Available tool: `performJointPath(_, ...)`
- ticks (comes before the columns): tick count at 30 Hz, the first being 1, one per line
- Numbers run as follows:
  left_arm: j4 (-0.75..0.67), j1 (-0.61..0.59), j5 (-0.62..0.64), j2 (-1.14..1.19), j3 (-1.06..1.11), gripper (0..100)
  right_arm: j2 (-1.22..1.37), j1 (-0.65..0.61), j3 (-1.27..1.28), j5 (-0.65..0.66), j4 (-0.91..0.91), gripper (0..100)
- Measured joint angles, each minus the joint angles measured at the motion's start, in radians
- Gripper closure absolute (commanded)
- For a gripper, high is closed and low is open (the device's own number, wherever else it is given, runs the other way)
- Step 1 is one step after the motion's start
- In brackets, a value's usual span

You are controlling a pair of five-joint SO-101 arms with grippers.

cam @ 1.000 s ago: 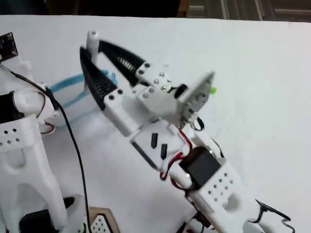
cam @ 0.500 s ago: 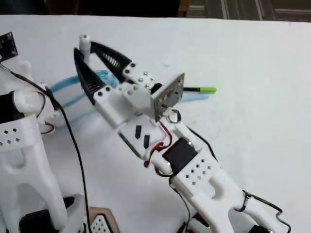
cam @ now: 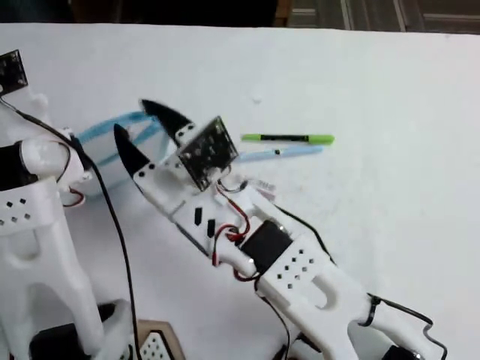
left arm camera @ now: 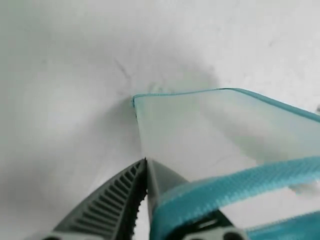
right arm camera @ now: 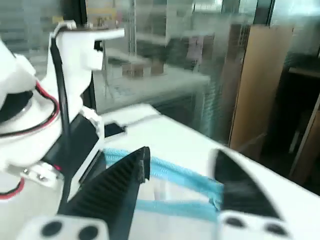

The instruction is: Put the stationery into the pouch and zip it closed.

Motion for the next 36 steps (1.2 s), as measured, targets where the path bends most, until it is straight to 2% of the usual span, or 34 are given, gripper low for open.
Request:
performJointPath(8, 0.0, 0.0, 0.0, 0.002, 0.0, 98, 0.002, 0.005, -0.27, 0.0, 0.209, 61.9)
performJointPath(12, 0.0, 0.0, 0.0, 0.002, 0.0, 98, 0.057, 0.124, -0.433, 0.0, 0.356, 65.3)
performJointPath(16, 0.0, 0.0, 0.0, 0.002, 0.0, 98, 0.201, 0.304, -0.591, 0.023, 0.628, 71.7)
performJointPath(20, 0.0, 0.0, 0.0, 0.002, 0.0, 98, 0.377, 0.407, -0.666, 0.201, 0.931, 72.3)
performJointPath(25, 0.0, 0.0, 0.0, 0.002, 0.0, 98, 0.58, 0.414, -0.669, 0.402, 1.217, 72.3)
performJointPath(29, 0.0, 0.0, 0.0, 0.002, 0.0, 98, 0.753, 0.425, -0.669, 0.471, 1.241, 72.2)
performJointPath(36, 0.0, -0.008, -0.002, 0.002, 0.0, 98, 1.014, 0.422, -0.672, 0.572, 1.102, 72.3)
